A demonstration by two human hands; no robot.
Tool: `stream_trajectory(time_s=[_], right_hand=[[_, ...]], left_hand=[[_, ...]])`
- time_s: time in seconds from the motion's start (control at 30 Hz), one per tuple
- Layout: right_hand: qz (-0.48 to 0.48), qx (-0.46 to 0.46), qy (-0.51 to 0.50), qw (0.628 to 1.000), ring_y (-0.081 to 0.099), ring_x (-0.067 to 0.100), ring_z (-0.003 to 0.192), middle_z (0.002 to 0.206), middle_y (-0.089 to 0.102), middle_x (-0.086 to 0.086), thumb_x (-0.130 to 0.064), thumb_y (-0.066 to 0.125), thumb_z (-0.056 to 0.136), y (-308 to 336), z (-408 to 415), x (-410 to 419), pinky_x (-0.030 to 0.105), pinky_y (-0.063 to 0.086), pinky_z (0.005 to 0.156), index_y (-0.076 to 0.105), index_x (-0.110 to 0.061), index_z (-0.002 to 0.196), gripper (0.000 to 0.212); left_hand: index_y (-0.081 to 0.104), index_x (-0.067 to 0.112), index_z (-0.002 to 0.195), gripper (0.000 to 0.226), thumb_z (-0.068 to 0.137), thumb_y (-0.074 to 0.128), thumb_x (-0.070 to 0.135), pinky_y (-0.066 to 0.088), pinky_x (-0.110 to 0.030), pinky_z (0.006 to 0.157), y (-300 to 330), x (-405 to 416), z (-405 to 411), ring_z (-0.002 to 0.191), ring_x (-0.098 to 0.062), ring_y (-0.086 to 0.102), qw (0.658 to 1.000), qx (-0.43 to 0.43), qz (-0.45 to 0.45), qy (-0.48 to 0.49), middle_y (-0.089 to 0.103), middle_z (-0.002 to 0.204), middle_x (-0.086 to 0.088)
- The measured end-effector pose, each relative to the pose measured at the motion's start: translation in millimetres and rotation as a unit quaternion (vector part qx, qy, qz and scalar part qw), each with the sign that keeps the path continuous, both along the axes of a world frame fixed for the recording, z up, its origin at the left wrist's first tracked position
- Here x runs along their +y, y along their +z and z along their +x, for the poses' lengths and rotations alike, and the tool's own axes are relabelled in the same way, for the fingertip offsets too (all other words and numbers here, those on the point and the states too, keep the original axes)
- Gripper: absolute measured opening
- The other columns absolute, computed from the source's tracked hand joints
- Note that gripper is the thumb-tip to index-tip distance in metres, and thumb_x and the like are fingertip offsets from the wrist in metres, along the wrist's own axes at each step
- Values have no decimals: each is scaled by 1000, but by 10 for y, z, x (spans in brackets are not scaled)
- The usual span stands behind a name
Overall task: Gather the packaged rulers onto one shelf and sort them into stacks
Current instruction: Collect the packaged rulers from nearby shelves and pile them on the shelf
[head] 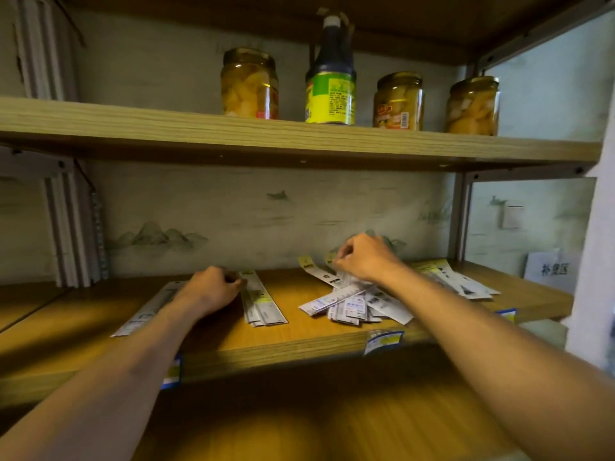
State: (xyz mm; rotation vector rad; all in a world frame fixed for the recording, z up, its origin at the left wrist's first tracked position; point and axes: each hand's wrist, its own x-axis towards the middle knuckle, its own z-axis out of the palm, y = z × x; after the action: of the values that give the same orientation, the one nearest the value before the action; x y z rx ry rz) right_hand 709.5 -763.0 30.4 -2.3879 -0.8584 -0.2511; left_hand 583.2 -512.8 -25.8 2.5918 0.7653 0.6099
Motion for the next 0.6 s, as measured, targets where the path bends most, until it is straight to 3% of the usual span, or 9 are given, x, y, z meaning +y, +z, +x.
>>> stream_trajectory(time_s=[0.1,0.23,0.37,0.43,0.53,0.6], right_hand=[[24,14,-23,999,61,12,91,95,68,-4,-26,69,86,-3,216,-383,31,50,86,69,-24,86,2],[40,26,-33,998,57,11,91,99,68,-4,-27,70,86,-70,416,-747,27,45,83,71,-23,90,6],[35,35,-23,998,60,12,97,103,69,-4,-31,72,84,-163,524,-865,29,48,88,73,-24,92,10],[40,35,-16,998,62,13,98,103,69,-4,-34,72,83,-200,550,-892,28,51,83,71,-26,96,15],[50,33,3,998,62,13,94,102,67,-4,-36,72,83,-234,582,-923,20,46,63,67,-29,104,23],[56,33,14,998,62,14,97,99,67,-5,-34,72,83,-219,596,-942,22,46,69,67,-27,104,23]], left_hand=[[68,27,113,30,92,55,46,49,-34,89,213,-164,40,106,-23,60,1000,2,24,-18,67,112,2],[72,22,103,25,93,57,39,49,-29,82,428,-714,319,101,-20,63,994,6,58,-95,70,104,3],[73,18,107,34,91,60,44,50,-35,85,417,-1388,656,99,-22,64,977,104,42,-183,71,107,-1],[71,18,112,41,87,66,49,49,-33,84,402,-1573,767,98,-20,62,972,148,49,-177,69,110,-1],[67,20,121,51,81,71,51,49,-32,89,417,-1635,826,105,-19,59,975,160,35,-150,65,121,0],[64,18,125,56,79,73,50,48,-32,90,424,-1637,824,108,-21,58,979,158,9,-132,63,125,-1]])
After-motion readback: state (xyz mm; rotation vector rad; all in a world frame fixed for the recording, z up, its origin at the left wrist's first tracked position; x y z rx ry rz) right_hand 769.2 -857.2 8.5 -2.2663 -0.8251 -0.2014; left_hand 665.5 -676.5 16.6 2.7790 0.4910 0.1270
